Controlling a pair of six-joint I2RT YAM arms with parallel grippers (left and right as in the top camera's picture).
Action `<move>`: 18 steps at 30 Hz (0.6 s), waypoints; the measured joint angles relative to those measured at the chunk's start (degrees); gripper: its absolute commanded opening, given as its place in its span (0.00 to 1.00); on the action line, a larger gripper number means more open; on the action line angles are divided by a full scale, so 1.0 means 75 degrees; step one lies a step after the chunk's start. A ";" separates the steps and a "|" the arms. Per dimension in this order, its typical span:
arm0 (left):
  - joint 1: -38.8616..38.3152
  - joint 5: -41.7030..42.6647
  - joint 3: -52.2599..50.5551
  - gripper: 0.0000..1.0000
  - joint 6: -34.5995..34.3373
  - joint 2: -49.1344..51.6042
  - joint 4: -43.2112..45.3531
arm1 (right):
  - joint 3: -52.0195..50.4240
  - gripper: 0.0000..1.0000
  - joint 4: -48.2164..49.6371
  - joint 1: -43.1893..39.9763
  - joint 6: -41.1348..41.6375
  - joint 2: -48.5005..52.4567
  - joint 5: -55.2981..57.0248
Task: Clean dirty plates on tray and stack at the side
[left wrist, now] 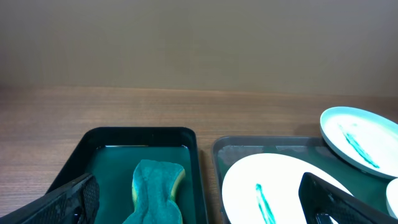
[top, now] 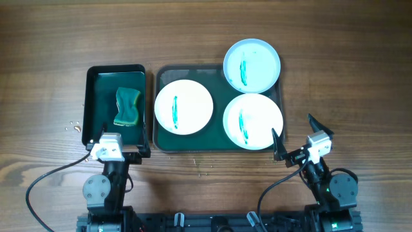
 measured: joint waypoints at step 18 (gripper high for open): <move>0.0000 0.0000 0.0000 1.00 0.0000 -0.0003 -0.0003 | 0.0000 1.00 0.0000 0.0000 0.0000 0.0000 0.0000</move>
